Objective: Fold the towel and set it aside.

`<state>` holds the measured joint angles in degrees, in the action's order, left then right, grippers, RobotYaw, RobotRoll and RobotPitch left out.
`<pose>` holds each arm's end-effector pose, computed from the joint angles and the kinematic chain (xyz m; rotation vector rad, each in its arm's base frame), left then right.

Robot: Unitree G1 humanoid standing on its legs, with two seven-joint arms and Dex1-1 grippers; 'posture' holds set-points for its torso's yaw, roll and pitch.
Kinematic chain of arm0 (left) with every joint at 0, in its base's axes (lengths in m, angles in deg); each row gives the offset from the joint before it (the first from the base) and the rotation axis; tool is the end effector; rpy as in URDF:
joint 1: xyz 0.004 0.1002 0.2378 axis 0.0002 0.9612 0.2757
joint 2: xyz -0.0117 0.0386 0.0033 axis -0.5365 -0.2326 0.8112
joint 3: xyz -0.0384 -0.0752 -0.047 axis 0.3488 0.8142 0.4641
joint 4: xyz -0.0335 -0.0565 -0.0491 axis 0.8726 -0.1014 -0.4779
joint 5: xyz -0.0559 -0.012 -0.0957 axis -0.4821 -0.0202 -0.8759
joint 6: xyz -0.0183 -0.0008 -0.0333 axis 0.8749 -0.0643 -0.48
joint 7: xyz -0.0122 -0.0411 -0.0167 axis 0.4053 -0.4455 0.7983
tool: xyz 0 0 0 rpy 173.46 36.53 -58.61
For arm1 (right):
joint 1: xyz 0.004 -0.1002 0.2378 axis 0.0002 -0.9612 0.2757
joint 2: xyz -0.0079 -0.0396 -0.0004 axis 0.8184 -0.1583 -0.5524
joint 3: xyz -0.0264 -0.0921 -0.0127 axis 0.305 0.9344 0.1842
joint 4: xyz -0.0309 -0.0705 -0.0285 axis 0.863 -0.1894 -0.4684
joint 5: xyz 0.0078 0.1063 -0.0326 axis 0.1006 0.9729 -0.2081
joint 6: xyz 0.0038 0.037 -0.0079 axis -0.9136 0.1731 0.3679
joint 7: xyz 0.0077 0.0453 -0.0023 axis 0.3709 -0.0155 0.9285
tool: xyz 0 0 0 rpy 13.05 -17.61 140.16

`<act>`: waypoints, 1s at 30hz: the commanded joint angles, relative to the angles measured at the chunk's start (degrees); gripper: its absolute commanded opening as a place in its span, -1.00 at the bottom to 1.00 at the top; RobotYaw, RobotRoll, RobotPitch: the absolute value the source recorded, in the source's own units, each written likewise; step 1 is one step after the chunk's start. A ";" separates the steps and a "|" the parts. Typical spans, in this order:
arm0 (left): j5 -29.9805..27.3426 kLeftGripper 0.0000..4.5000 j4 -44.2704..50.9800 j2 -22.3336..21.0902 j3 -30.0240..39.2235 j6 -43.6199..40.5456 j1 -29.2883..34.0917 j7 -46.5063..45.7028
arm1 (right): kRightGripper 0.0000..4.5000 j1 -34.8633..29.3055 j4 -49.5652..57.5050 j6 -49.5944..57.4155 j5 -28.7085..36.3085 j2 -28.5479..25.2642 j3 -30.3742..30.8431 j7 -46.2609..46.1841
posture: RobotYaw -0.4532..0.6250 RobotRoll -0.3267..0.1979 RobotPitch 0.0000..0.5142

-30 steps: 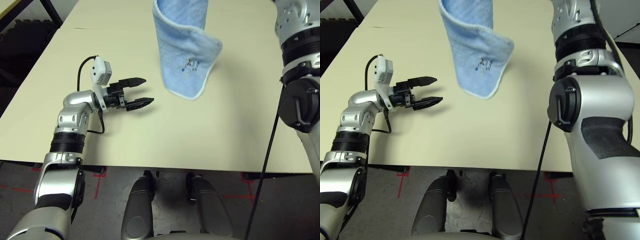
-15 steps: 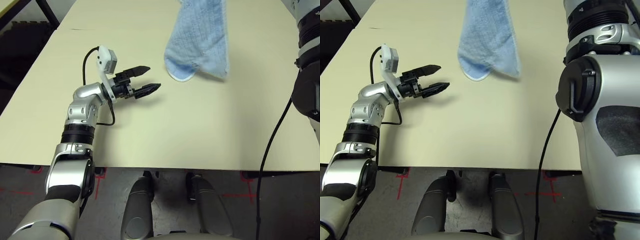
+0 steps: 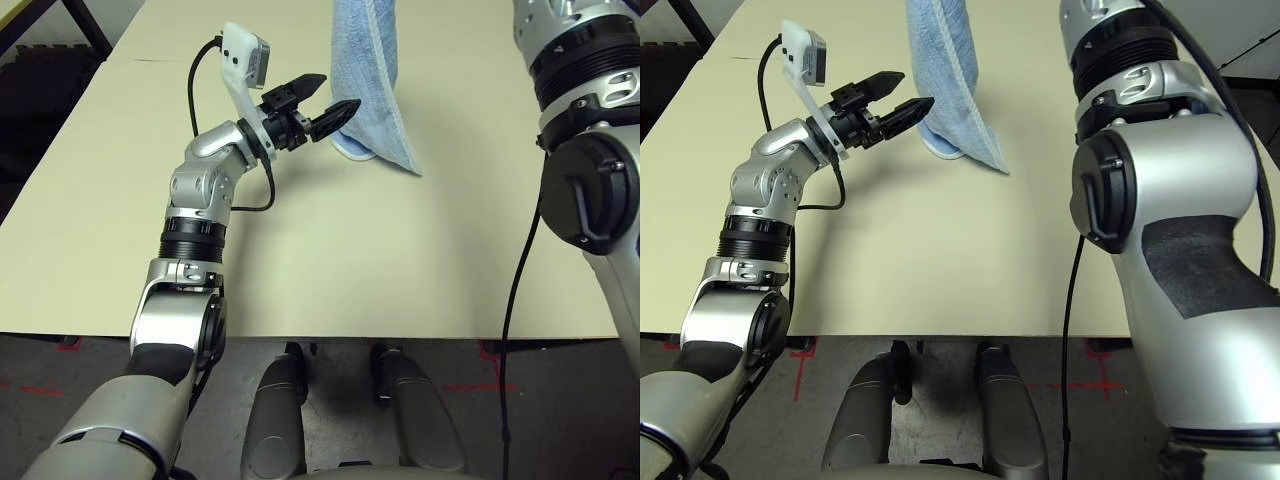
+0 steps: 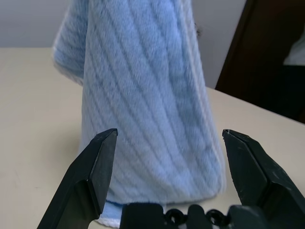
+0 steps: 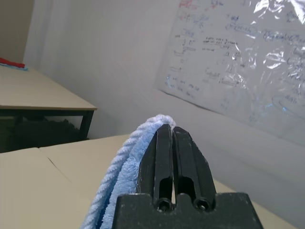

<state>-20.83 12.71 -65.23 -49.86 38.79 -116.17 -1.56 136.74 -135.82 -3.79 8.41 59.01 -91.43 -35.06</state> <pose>0.3469 0.1550 0.2550 -0.0861 -0.2506 -0.9007 0.3551 -0.1058 0.3969 -0.2812 -0.7184 0.5600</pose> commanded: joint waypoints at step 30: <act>-0.27 1.00 6.12 14.47 0.64 -27.95 -8.42 -26.87 | -0.98 -0.65 0.39 2.07 1.56 -3.06 -2.60 0.50 | -0.09 0.25 -0.05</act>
<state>-20.42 17.34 -51.81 -49.03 13.53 -124.66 -26.51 135.87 -136.41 -1.89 9.83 55.70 -93.94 -34.30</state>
